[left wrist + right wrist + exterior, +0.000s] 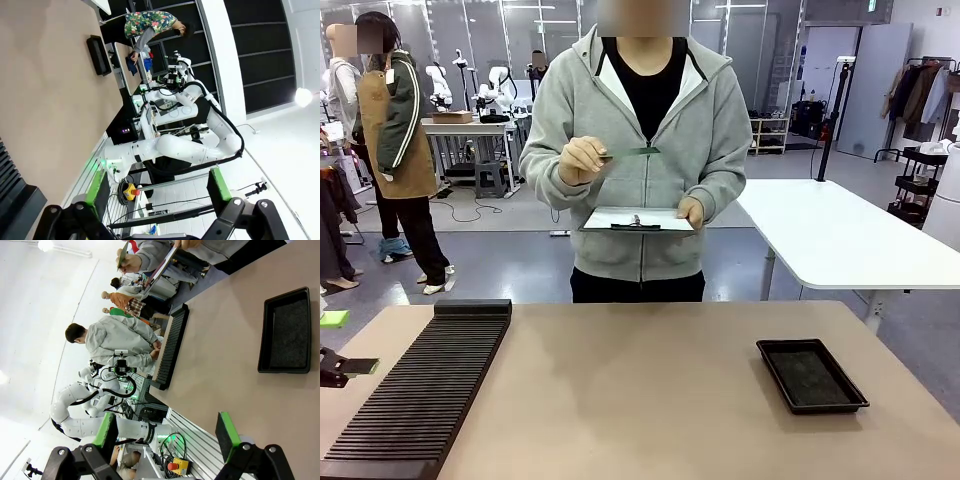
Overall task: Inspect the PCB.
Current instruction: Pick up the Blank PCB that the human is holding.
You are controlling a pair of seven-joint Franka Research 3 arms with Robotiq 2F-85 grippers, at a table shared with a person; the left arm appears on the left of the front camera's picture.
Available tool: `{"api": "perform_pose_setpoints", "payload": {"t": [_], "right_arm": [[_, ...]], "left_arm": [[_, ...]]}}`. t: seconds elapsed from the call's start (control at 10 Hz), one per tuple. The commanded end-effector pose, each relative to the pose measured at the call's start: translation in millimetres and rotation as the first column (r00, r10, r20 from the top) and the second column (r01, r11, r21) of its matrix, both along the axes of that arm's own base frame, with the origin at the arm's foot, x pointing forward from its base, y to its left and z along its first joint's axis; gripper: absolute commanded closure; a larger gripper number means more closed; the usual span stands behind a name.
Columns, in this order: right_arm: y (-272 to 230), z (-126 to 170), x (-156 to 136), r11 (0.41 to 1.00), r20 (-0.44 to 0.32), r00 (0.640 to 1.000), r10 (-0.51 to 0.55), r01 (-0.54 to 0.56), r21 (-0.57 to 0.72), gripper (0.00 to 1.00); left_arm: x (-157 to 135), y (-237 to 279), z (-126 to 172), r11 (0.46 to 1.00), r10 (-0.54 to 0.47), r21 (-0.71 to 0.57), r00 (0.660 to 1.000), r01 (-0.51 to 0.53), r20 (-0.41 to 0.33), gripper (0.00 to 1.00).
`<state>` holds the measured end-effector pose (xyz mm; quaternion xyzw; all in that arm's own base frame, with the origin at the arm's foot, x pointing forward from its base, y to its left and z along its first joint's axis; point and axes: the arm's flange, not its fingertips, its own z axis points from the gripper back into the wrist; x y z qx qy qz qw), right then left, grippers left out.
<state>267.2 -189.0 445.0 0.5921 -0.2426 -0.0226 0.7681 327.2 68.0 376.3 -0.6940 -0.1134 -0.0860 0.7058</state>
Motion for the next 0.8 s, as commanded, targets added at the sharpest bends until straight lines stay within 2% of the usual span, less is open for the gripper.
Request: {"api": "perform_pose_setpoints", "payload": {"t": [0.0, 0.7], "right_arm": [[-0.5, 0.6, -0.2, 1.0, 0.023, 1.0, 0.002, -0.002, 0.006, 0.0], [-0.5, 0.6, -0.2, 1.0, 0.023, 1.0, 0.002, -0.002, 0.006, 0.0]], "left_arm": [[0.4, -0.4, 1.1, 1.0, 0.001, 0.004, 1.0, -0.001, 0.003, 0.0], [0.4, -0.4, 1.1, 1.0, 0.001, 0.004, 1.0, -0.001, 0.003, 0.0]]}}
